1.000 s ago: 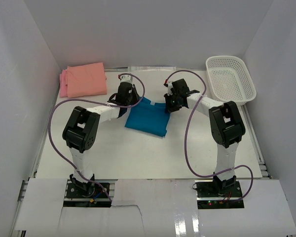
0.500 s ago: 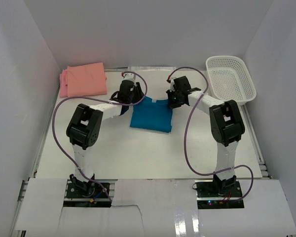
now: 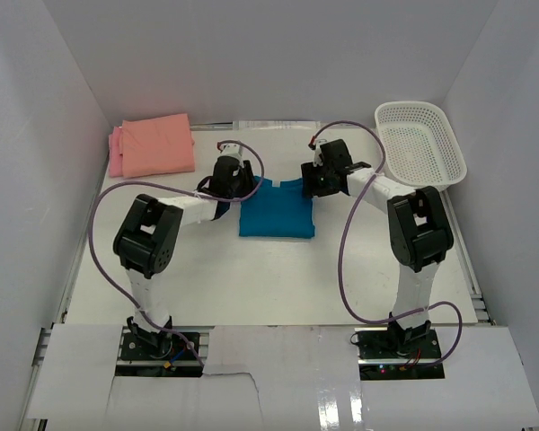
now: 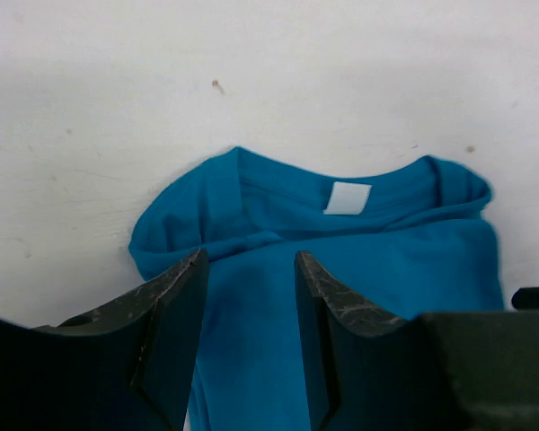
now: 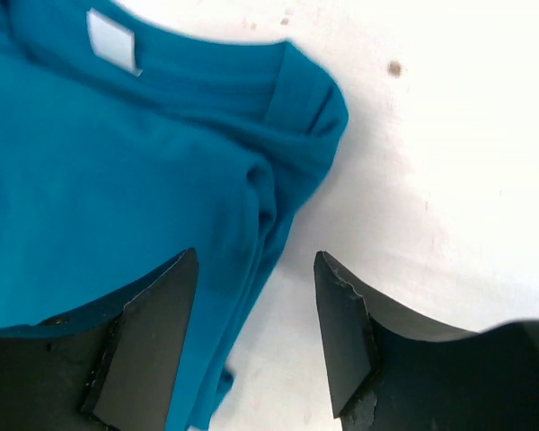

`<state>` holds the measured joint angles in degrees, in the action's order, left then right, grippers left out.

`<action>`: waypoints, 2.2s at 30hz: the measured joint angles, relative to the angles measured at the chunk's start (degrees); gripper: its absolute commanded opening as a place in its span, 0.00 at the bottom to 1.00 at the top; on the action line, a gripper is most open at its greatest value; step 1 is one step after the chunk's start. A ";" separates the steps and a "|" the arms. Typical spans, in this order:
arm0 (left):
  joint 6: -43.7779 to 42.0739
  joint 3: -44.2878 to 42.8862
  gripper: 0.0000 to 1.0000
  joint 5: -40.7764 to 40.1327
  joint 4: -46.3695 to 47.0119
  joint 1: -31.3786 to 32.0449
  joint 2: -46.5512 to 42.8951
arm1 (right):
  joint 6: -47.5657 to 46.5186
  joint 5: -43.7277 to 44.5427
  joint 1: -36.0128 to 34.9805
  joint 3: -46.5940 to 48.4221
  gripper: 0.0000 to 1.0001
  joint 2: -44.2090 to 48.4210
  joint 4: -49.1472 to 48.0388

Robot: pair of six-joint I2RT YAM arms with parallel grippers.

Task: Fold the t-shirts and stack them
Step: Fold the long partially folded tshirt into a neat square, then put the neatly folded tshirt into the corner of the board with the left arm

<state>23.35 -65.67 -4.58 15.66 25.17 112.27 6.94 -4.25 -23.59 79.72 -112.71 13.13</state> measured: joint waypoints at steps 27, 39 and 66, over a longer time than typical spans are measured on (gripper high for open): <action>0.04 9.16 0.55 -0.48 3.02 -0.22 -19.50 | 28.44 -53.92 -0.42 -16.63 0.08 0.35 -31.45; 0.72 9.14 0.55 1.01 1.14 -0.22 -19.50 | 26.77 -49.22 -0.55 -9.49 0.08 -10.82 -16.72; 7.80 2.73 0.89 4.37 -14.53 -4.04 -5.60 | 16.96 -31.04 0.39 -10.21 0.48 21.84 0.35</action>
<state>31.16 -62.94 -0.21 1.13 21.12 106.67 23.90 -35.29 -23.20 69.52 -90.87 13.47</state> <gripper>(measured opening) 0.896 0.475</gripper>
